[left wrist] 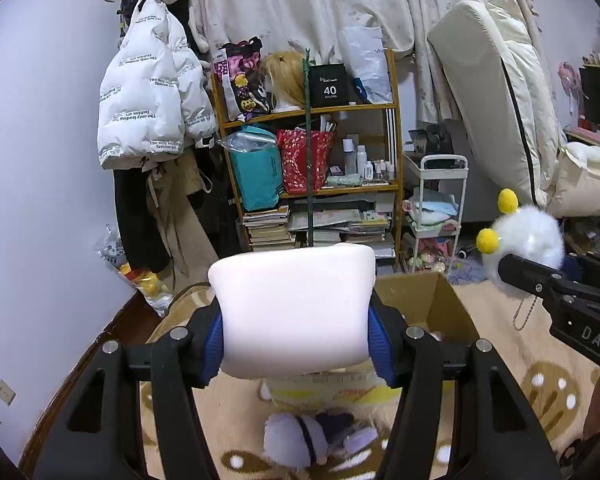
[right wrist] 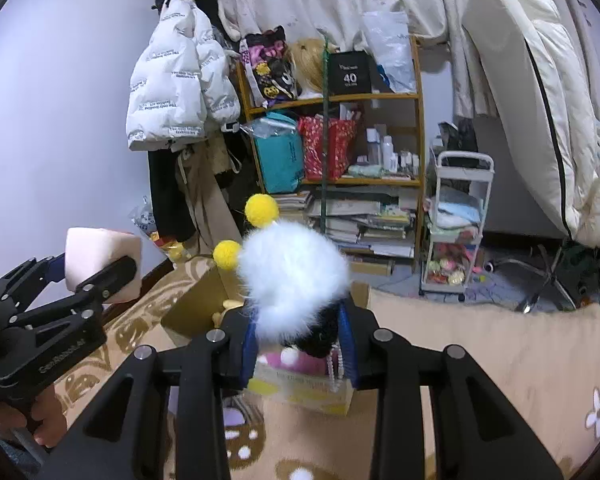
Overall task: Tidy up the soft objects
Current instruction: 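Lift the pink cushion and white pom-pom plush and carry them over the box, then open the right tool to drop the pom-pom plush while the left tool releases the pink cushion, then withdraw both tools toward the white-and-purple plush doll and clear bag, then grasp the white-and-purple plush doll with the left tool while the right tool grasps the clear bag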
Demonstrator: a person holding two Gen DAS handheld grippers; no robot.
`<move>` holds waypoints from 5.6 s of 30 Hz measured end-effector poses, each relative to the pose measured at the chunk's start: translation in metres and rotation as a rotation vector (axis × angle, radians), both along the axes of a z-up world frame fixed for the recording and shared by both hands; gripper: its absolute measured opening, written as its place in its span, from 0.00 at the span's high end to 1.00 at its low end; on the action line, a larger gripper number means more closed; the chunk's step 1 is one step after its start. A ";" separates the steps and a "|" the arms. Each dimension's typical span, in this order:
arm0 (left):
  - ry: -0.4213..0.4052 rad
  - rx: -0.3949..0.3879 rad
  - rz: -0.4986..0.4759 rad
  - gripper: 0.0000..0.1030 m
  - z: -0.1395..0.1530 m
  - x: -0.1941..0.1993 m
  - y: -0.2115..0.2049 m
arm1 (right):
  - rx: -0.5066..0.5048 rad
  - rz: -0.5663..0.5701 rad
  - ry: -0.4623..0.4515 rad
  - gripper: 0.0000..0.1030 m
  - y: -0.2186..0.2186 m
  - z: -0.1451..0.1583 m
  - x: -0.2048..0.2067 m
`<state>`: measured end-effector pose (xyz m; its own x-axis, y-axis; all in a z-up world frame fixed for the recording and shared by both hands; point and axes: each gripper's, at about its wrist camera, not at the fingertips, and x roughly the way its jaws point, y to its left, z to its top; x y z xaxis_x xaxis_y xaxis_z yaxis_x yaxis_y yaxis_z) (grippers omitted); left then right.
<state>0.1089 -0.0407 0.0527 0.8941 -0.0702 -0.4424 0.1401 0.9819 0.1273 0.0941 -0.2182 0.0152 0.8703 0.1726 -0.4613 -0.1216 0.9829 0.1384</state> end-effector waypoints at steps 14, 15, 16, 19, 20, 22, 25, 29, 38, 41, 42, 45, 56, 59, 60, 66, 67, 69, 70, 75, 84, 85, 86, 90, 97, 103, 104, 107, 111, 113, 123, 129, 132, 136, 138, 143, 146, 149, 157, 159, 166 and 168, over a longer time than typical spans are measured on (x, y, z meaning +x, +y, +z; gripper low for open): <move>0.004 -0.068 0.022 0.43 -0.010 0.040 -0.002 | 0.010 0.009 -0.018 0.65 -0.004 0.000 0.036; 0.008 -0.062 0.025 0.43 -0.014 0.041 -0.001 | 0.012 0.008 -0.009 0.65 -0.004 -0.005 0.039; 0.013 -0.057 0.028 0.43 -0.018 0.043 -0.001 | 0.017 0.007 0.000 0.65 -0.005 -0.009 0.043; 0.038 -0.059 0.034 0.43 -0.031 0.050 0.003 | 0.035 0.003 0.023 0.65 -0.008 -0.020 0.053; 0.049 -0.060 0.034 0.42 -0.035 0.053 0.004 | 0.038 0.003 0.030 0.65 -0.009 -0.024 0.056; 0.063 -0.058 0.039 0.42 -0.041 0.057 0.005 | 0.039 0.004 0.040 0.65 -0.009 -0.030 0.061; 0.078 -0.061 0.041 0.42 -0.049 0.063 0.005 | 0.034 0.010 0.054 0.65 -0.008 -0.039 0.068; 0.097 -0.058 0.033 0.42 -0.058 0.068 0.001 | 0.009 0.022 0.061 0.65 -0.005 -0.046 0.074; 0.169 -0.042 0.002 0.41 -0.081 0.083 -0.011 | 0.006 0.028 0.100 0.65 -0.004 -0.066 0.087; 0.185 -0.040 -0.008 0.40 -0.085 0.085 -0.014 | 0.010 0.027 0.119 0.65 -0.007 -0.074 0.090; 0.189 -0.038 -0.013 0.39 -0.086 0.085 -0.014 | 0.011 0.027 0.120 0.65 -0.008 -0.075 0.090; 0.199 -0.028 -0.019 0.38 -0.090 0.087 -0.016 | 0.017 0.027 0.131 0.65 -0.011 -0.079 0.093; 0.243 -0.044 -0.026 0.36 -0.097 0.092 -0.015 | -0.003 0.025 0.134 0.64 -0.012 -0.084 0.094; 0.244 -0.035 -0.022 0.35 -0.097 0.092 -0.016 | -0.014 0.026 0.135 0.64 -0.012 -0.086 0.094; 0.245 -0.032 -0.020 0.35 -0.098 0.092 -0.016 | -0.008 0.029 0.137 0.64 -0.012 -0.086 0.094; 0.254 -0.042 -0.012 0.34 -0.098 0.094 -0.014 | 0.001 0.033 0.151 0.63 -0.012 -0.088 0.095; 0.255 -0.042 -0.011 0.33 -0.098 0.094 -0.014 | 0.004 0.035 0.151 0.62 -0.013 -0.088 0.094; 0.259 -0.043 -0.010 0.33 -0.098 0.094 -0.013 | 0.012 0.036 0.148 0.59 -0.013 -0.088 0.094; 0.261 -0.044 -0.010 0.32 -0.099 0.094 -0.013 | 0.014 0.035 0.146 0.59 -0.014 -0.088 0.094; 0.283 -0.034 -0.028 0.30 -0.100 0.097 -0.014 | 0.029 0.022 0.148 0.57 -0.017 -0.090 0.094; 0.258 -0.074 -0.042 0.06 -0.093 0.094 -0.006 | 0.044 0.017 0.140 0.38 -0.021 -0.086 0.090; 0.242 -0.073 -0.044 0.05 -0.091 0.092 -0.006 | 0.041 0.019 0.135 0.36 -0.021 -0.085 0.089; 0.229 -0.057 -0.041 0.05 -0.088 0.090 -0.006 | 0.038 0.018 0.131 0.33 -0.020 -0.084 0.088; 0.233 -0.023 -0.025 0.05 -0.087 0.088 -0.006 | 0.034 0.019 0.120 0.30 -0.016 -0.080 0.084; 0.286 -0.009 -0.025 0.05 -0.081 0.076 0.008 | 0.026 0.023 0.103 0.13 -0.006 -0.071 0.073; 0.313 -0.031 0.013 0.05 -0.072 0.058 0.030 | 0.039 0.028 0.097 0.10 0.003 -0.065 0.057; 0.318 -0.030 0.018 0.05 -0.072 0.056 0.032 | 0.041 0.030 0.098 0.10 0.004 -0.065 0.056; 0.332 -0.021 0.039 0.05 -0.070 0.046 0.040 | 0.041 0.037 0.102 0.09 0.010 -0.063 0.048; 0.349 -0.036 0.063 0.05 -0.069 0.035 0.050 | 0.034 0.032 0.099 0.00 0.018 -0.062 0.036; 0.366 -0.048 0.070 0.05 -0.069 0.029 0.056 | 0.024 0.034 0.096 0.00 0.021 -0.061 0.030; 0.426 -0.078 0.094 0.05 -0.076 0.005 0.072 | -0.014 0.077 0.146 0.00 0.042 -0.073 0.003; 0.453 -0.095 0.086 0.05 -0.083 0.006 0.075 | -0.018 0.103 0.180 0.00 0.053 -0.085 -0.003; 0.475 -0.105 0.082 0.05 -0.089 0.011 0.075 | -0.035 0.113 0.185 0.00 0.059 -0.090 -0.004; 0.506 -0.112 0.084 0.05 -0.097 0.018 0.074 | -0.069 0.120 0.193 0.00 0.069 -0.098 -0.002; 0.523 -0.125 0.081 0.05 -0.101 0.024 0.074 | -0.077 0.129 0.205 0.00 0.073 -0.103 0.001; 0.566 -0.149 0.083 0.05 -0.113 0.037 0.075 | -0.097 0.143 0.236 0.00 0.082 -0.117 0.010; 0.593 -0.161 0.089 0.05 -0.121 0.046 0.076 | -0.103 0.151 0.254 0.00 0.085 -0.125 0.017; 0.620 -0.166 0.092 0.05 -0.128 0.054 0.074 | -0.106 0.159 0.275 0.00 0.089 -0.133 0.023; 0.716 -0.175 0.113 0.05 -0.154 0.071 0.073 | -0.106 0.171 0.327 0.00 0.096 -0.153 0.039; 0.735 -0.178 0.108 0.05 -0.160 0.073 0.072 | -0.106 0.175 0.338 0.00 0.097 -0.158 0.042; 0.783 -0.171 0.076 0.05 -0.172 0.078 0.064 | -0.114 0.208 0.366 0.00 0.107 -0.170 0.049; 0.805 -0.173 0.074 0.05 -0.177 0.080 0.063 | -0.119 0.220 0.371 0.00 0.109 -0.173 0.050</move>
<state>0.1888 0.0226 -0.1245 0.3129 -0.1491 -0.9380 0.0580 0.9888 -0.1378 0.1437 -0.1091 -0.1578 0.5907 0.2615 -0.7633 -0.2928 0.9510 0.0992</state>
